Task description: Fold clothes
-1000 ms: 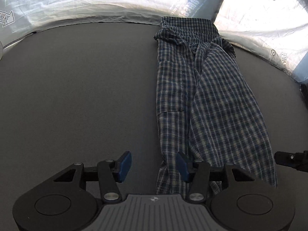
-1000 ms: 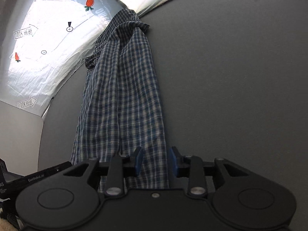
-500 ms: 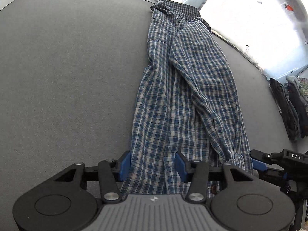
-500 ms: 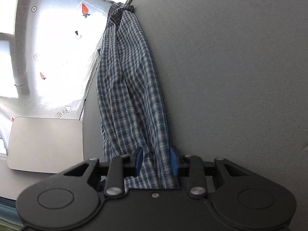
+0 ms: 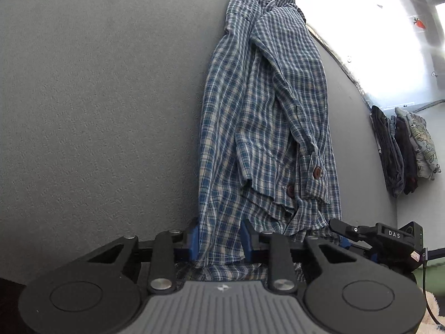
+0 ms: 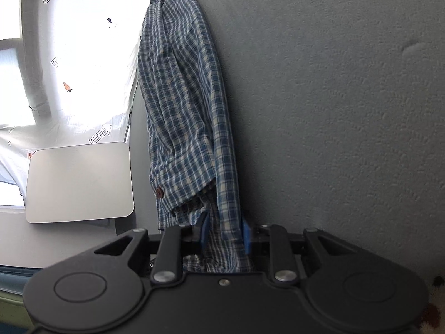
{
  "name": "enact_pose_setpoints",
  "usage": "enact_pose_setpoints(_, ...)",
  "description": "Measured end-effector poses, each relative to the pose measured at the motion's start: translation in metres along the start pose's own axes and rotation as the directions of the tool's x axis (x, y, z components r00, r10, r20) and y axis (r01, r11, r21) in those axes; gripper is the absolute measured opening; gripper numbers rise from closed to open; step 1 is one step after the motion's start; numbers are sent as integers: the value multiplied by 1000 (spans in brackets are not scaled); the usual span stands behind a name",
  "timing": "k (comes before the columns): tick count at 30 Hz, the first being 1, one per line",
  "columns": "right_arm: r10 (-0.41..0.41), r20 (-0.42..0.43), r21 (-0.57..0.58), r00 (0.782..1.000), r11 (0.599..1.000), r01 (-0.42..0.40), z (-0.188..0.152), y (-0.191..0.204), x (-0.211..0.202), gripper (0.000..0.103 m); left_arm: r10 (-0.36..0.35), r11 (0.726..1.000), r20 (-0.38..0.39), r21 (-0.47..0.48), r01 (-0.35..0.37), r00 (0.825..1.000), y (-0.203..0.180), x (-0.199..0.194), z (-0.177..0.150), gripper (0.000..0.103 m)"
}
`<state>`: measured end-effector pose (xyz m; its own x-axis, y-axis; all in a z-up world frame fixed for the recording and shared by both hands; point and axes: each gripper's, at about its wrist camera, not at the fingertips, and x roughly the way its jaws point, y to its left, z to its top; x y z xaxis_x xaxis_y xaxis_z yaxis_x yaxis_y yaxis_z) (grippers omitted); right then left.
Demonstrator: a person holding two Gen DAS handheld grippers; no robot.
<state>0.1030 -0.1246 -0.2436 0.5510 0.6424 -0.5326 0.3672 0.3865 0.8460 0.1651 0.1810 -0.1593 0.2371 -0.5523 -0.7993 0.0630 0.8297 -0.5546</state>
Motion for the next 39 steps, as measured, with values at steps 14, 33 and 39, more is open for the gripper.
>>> enact_pose_setpoints(14,145,26,-90,989,986,-142,2,46,-16,2,-231,965,63,-108,237,971,-8,-20,22,5)
enact_pose_setpoints(33,281,218,-11,935,958,-286,96,65,-22,2,-356,900,298,-144,411,886,-32,-31,114,5)
enact_pose_setpoints(39,288,231,32,929,952,-303,139,62,-10,2,-359,897,296,-151,415,885,-40,-9,158,5)
